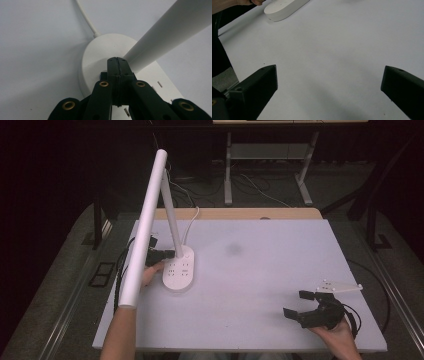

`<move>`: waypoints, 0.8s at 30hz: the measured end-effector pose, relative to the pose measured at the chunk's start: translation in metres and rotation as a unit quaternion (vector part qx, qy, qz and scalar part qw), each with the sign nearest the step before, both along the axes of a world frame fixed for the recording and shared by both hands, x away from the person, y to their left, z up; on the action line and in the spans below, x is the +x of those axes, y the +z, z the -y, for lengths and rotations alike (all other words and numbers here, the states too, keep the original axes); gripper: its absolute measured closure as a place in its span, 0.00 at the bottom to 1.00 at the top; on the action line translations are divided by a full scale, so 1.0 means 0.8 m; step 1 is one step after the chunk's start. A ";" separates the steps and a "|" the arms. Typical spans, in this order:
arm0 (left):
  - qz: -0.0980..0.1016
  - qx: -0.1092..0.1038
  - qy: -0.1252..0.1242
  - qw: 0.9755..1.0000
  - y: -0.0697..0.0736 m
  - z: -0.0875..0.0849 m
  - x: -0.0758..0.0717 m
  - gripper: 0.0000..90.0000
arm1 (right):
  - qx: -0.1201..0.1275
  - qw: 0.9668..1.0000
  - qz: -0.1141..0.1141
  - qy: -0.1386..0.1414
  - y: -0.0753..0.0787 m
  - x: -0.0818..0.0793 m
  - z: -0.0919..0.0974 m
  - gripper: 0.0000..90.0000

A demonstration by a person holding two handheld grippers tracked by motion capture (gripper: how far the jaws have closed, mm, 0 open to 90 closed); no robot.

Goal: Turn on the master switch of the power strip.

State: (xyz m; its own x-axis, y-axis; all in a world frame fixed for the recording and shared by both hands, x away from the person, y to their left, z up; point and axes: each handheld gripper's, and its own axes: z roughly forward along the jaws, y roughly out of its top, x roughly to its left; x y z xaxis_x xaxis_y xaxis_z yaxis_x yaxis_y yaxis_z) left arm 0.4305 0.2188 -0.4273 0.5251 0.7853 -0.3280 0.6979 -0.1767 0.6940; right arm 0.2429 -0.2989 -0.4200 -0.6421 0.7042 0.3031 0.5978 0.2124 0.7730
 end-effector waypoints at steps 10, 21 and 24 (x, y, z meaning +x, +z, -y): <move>0.020 0.021 0.029 0.999 -0.001 0.000 -0.003 1.00 | 0.001 1.000 0.001 0.002 0.000 -0.002 0.002 0.00; 0.028 0.048 0.037 0.998 0.001 0.008 -0.006 1.00 | 0.000 1.000 0.000 0.002 0.000 -0.001 0.001 0.00; 0.028 0.047 0.042 0.998 0.001 0.009 -0.007 1.00 | -0.001 1.000 0.003 0.000 0.000 -0.001 0.002 0.00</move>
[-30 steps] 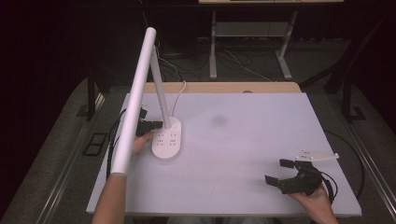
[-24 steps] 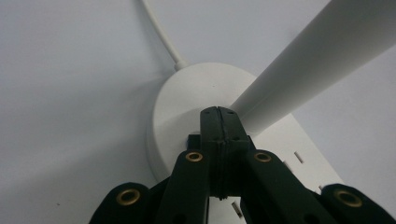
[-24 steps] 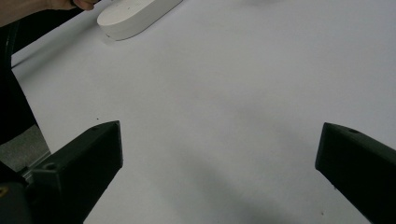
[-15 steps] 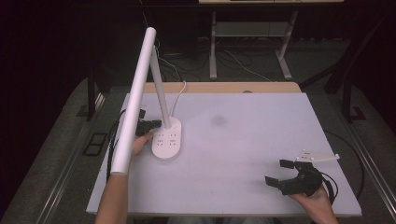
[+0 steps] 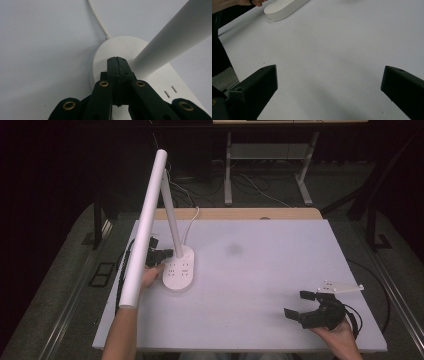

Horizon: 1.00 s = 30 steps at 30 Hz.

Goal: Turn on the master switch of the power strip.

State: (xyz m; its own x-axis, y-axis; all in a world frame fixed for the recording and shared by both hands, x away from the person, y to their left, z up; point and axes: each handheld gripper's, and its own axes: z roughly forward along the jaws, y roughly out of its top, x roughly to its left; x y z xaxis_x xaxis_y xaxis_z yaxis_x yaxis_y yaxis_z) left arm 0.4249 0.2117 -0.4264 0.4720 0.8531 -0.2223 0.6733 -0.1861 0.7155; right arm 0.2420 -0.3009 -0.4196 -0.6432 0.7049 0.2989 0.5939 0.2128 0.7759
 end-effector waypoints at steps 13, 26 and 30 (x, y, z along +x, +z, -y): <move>0.001 0.003 0.005 1.000 0.004 0.002 0.001 1.00 | 0.002 1.000 -0.005 -0.005 -0.001 0.001 0.002 0.00; -0.003 -0.004 0.001 1.000 0.009 -0.006 0.005 1.00 | 0.003 1.000 -0.004 -0.008 -0.001 0.002 0.004 0.00; 0.005 -0.015 0.009 1.000 0.016 -0.014 0.003 1.00 | 0.003 1.000 -0.005 -0.008 -0.001 0.002 0.004 0.00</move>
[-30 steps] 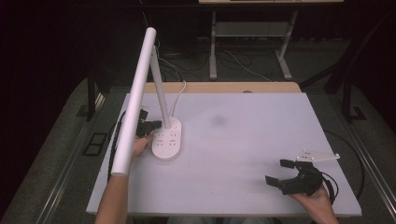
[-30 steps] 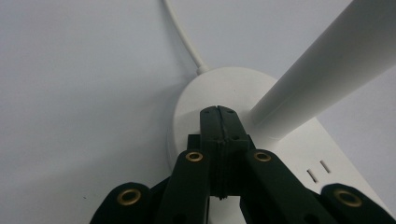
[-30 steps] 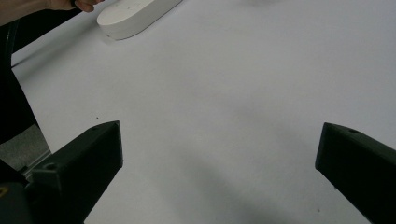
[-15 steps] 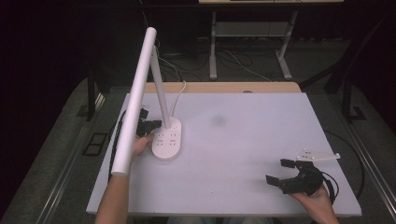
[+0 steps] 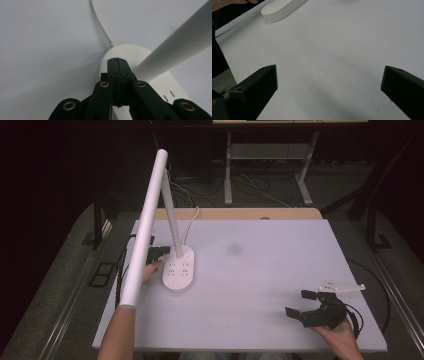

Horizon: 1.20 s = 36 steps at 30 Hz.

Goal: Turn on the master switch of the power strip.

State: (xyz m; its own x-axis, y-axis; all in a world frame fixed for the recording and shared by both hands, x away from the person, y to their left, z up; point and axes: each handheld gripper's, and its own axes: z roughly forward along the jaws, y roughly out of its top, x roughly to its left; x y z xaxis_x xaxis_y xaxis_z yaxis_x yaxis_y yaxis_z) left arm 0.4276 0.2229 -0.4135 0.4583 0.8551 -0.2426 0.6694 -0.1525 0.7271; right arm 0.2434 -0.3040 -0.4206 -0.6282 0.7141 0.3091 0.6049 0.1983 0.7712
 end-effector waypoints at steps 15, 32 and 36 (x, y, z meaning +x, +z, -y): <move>0.013 0.021 0.003 1.000 0.031 -0.017 -0.011 0.95 | 0.000 1.000 0.001 0.000 0.000 -0.001 0.000 0.00; 0.011 0.000 0.005 1.000 0.056 -0.029 -0.055 0.14 | 0.006 1.000 -0.001 -0.001 0.002 -0.002 0.000 0.00; 0.015 -0.022 -0.002 1.000 0.055 -0.029 -0.067 0.00 | 0.006 1.000 0.003 -0.002 0.003 -0.002 0.000 0.00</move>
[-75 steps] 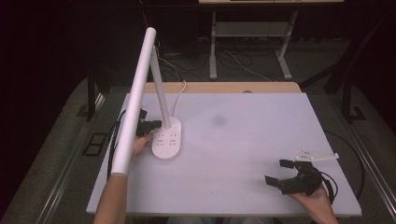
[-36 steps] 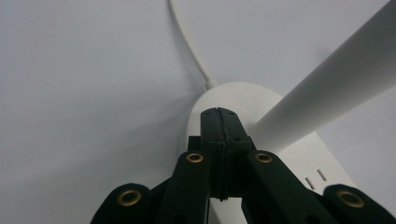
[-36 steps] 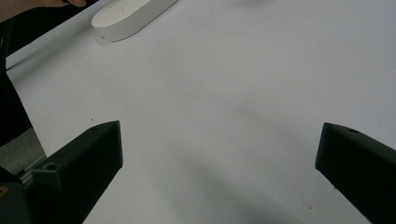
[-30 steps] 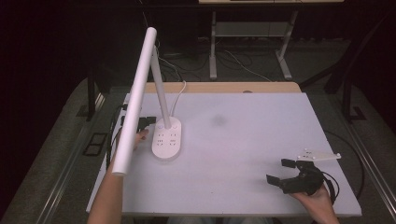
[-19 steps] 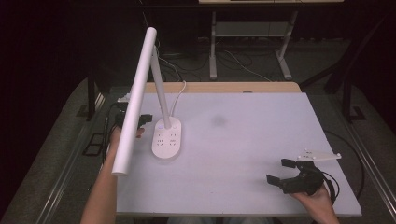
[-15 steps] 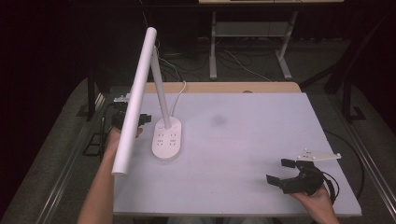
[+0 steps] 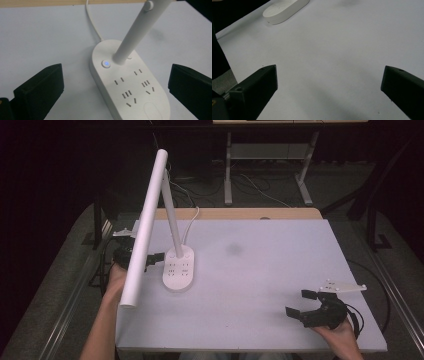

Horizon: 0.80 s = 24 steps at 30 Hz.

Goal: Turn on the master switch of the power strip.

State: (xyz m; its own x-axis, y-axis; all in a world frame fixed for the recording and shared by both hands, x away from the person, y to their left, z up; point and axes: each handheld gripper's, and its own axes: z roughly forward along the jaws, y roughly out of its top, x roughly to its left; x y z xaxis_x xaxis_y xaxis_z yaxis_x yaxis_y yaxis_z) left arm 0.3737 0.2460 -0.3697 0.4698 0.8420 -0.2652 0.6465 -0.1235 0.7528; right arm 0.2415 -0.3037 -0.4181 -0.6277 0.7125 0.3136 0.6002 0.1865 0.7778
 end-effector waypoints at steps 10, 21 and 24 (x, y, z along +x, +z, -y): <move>0.027 -0.014 -0.001 1.000 -0.001 -0.002 -0.033 0.00 | 0.000 1.000 0.004 0.000 0.001 -0.001 -0.001 0.00; 0.040 -0.031 -0.013 0.999 -0.016 0.006 -0.074 0.00 | 0.001 1.000 0.006 0.000 0.001 -0.001 -0.001 0.00; 0.038 -0.036 -0.019 0.998 -0.022 0.010 -0.084 0.00 | 0.001 1.000 0.002 0.000 0.001 -0.001 -0.002 0.00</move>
State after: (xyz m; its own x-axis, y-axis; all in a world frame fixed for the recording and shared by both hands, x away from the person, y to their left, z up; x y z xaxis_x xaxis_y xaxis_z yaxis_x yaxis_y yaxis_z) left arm 0.3066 0.2383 -0.3876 0.5221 0.8036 -0.2858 0.5824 -0.0911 0.8078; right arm 0.2405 -0.3022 -0.4169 -0.6300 0.7110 0.3124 0.5962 0.1850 0.7813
